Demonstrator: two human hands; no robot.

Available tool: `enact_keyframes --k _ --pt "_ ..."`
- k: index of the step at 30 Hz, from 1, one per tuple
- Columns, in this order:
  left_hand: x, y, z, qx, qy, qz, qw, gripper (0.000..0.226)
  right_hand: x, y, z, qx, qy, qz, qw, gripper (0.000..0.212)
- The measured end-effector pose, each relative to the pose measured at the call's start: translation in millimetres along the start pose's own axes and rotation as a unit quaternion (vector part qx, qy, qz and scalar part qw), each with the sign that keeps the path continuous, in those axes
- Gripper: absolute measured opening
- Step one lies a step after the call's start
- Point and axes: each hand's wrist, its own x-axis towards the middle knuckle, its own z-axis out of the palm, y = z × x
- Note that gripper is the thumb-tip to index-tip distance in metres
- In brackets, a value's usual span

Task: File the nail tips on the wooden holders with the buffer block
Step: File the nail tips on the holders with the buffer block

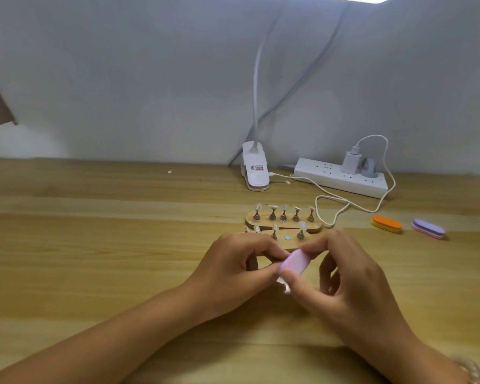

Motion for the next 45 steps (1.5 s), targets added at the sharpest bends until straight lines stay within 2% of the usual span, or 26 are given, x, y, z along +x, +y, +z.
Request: enact_keyframes --k 2,5,10,13,17,20,22,25,29,33,37,41,45 --pt "0.3 0.2 0.3 0.004 0.005 0.007 1.0 0.008 -0.4 -1.0 0.9 0.013 -0.009 -0.002 1.0 0.039" --pt "0.6 0.1 1.2 0.004 0.016 0.014 1.0 0.005 4.8 6.7 -2.6 0.052 0.031 0.061 0.996 0.041" --pt "-0.7 0.5 0.5 0.034 0.006 0.035 0.999 0.008 0.3 2.5 1.0 0.063 -0.009 0.031 0.997 0.039" --pt "-0.8 0.2 1.8 0.017 0.003 0.036 0.999 0.005 4.6 7.3 -2.6 0.101 0.017 0.078 0.992 0.037" --pt "-2.0 0.1 0.9 -0.008 -0.017 0.053 0.998 0.008 1.9 3.4 0.5 0.098 0.005 0.035 0.995 0.025" --pt "-1.4 1.6 1.3 -0.016 -0.025 0.049 0.998 0.01 3.1 6.5 -1.1 0.128 0.012 0.055 0.99 0.027" --pt "-1.4 1.7 1.3 -0.024 -0.025 0.043 0.998 0.012 3.6 6.6 -0.9 0.113 0.021 0.048 0.992 0.026" --pt "-0.7 0.4 0.2 -0.038 -0.021 0.015 0.999 0.015 0.2 0.4 2.5 0.073 0.009 -0.021 0.997 0.029" --pt "-0.2 0.7 -0.2 -0.066 -0.023 -0.007 0.998 0.016 3.1 4.9 -0.3 0.084 0.031 0.025 0.996 0.034" --pt "0.2 0.1 -0.9 -0.06 -0.03 -0.009 0.998 0.018 -1.0 1.8 3.8 0.03 0.008 -0.041 0.999 0.035" --pt "0.8 -0.8 -0.7 -0.078 -0.034 -0.011 0.996 0.017 2.8 3.7 -0.8 0.066 0.034 0.015 0.997 0.038" --pt "0.4 -2.7 -1.0 -0.071 -0.03 -0.008 0.997 0.017 -0.8 0.1 3.5 0.027 -0.001 -0.034 0.999 0.034" --pt "0.6 -1.5 -0.5 -0.087 -0.034 -0.011 0.996 0.016 3.3 2.9 -1.9 0.072 0.033 0.031 0.996 0.038"
